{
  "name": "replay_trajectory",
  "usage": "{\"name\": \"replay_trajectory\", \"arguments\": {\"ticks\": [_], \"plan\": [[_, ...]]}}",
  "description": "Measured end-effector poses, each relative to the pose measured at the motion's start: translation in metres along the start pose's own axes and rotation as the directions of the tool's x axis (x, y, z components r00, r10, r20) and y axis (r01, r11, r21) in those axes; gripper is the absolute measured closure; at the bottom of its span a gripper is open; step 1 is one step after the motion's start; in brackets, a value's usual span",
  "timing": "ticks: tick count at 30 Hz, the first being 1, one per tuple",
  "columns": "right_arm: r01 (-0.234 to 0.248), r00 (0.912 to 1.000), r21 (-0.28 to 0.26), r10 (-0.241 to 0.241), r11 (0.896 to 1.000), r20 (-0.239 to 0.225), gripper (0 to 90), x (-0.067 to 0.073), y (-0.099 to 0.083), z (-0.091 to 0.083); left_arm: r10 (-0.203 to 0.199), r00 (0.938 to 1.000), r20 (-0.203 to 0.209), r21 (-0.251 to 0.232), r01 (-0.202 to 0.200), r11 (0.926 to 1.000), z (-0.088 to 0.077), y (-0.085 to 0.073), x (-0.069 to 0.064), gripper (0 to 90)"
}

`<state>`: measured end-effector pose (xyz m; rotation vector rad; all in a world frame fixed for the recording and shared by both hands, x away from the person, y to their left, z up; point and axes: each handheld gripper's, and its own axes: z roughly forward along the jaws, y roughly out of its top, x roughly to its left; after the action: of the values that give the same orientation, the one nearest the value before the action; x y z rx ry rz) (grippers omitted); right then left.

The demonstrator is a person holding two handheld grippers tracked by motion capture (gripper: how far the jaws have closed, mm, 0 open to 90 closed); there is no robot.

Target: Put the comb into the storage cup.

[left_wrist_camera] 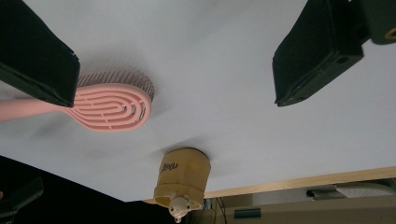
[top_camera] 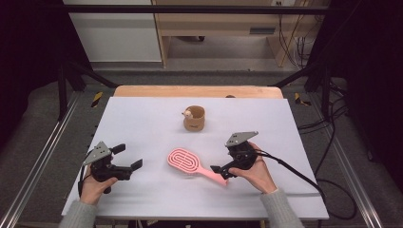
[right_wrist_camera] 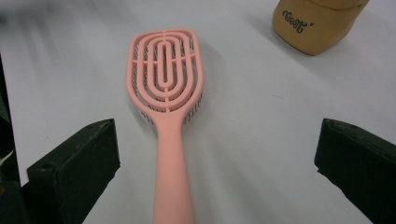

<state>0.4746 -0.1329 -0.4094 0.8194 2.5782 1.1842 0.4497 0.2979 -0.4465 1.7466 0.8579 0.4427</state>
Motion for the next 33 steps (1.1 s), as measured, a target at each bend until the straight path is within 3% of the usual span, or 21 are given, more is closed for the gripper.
{"name": "replay_trajectory", "arguments": {"ticks": [20,33], "plan": [[0.037,0.9992,0.1,-0.035,0.994,-0.017,0.5,0.009,0.012,0.015,-0.001,1.0,0.0,0.001,0.001,1.0,0.0,0.0,0.0,0.8],[0.042,0.9983,0.124,-0.037,0.991,-0.045,0.6,0.013,0.008,0.03,0.001,1.0,0.0,0.003,-0.001,1.0,0.0,0.0,0.0,0.8]]}}
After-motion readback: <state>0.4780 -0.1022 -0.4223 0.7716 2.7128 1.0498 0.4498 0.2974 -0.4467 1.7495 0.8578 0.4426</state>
